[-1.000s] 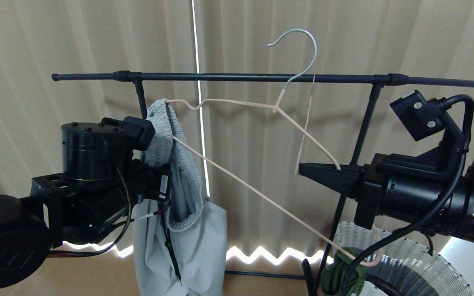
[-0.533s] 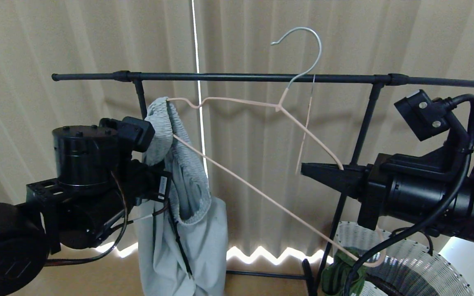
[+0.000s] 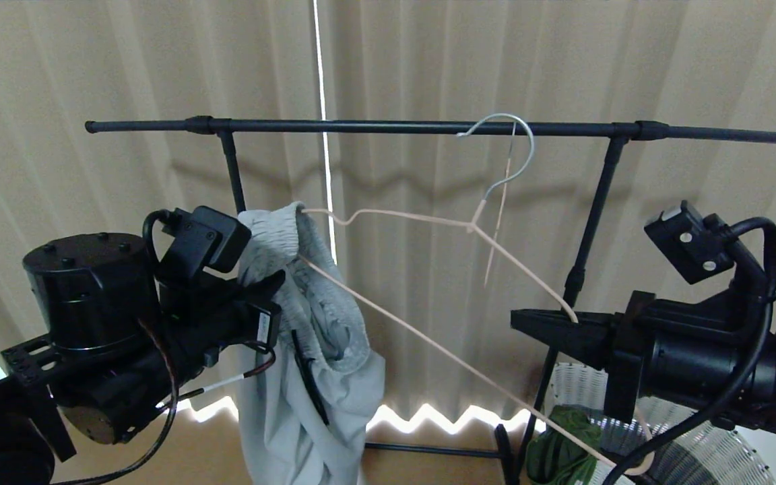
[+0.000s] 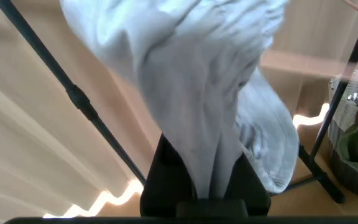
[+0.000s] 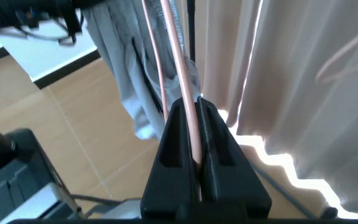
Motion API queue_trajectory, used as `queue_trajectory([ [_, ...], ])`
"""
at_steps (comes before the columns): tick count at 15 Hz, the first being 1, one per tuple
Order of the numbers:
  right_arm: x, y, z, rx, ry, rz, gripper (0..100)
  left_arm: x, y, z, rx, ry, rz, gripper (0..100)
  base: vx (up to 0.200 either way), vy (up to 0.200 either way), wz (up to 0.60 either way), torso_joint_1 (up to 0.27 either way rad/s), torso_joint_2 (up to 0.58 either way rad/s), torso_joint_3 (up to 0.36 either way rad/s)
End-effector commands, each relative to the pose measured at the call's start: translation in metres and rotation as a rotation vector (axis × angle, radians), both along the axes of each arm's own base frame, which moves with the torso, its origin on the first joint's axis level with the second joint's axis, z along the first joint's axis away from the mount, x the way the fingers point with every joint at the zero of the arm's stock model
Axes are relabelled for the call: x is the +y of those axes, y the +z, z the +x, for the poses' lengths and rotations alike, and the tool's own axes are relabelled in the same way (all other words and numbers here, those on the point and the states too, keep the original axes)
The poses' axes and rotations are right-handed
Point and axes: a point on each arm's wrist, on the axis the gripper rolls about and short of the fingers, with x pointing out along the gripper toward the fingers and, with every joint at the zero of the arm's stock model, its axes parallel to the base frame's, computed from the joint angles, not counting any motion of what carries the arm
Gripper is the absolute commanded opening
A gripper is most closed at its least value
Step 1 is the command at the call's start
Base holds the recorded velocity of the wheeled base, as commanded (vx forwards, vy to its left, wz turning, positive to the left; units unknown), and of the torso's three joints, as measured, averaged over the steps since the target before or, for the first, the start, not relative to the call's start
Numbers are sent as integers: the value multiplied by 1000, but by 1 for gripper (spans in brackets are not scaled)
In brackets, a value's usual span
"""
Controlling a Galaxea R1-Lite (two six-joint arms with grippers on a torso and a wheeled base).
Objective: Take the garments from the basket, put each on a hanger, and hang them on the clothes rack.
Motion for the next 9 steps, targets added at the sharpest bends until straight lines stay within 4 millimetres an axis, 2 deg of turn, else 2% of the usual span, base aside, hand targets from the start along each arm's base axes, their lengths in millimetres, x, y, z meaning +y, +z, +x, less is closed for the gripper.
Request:
queue_trajectory([
  [1,-6,-4,-8,7,1,-5,0,3,1,0,-4,9,-3,0,0,0,0,0,0,0],
  [4,-17,-11,-23,30,2,-23,0,9,0,5,-1,29,-1,0,0,0,0,0,0,0],
  [9,-18,-21,-25,81,44,-41,0,5,1,0,10,-156,-28,0,0,0,0,0,0,0],
])
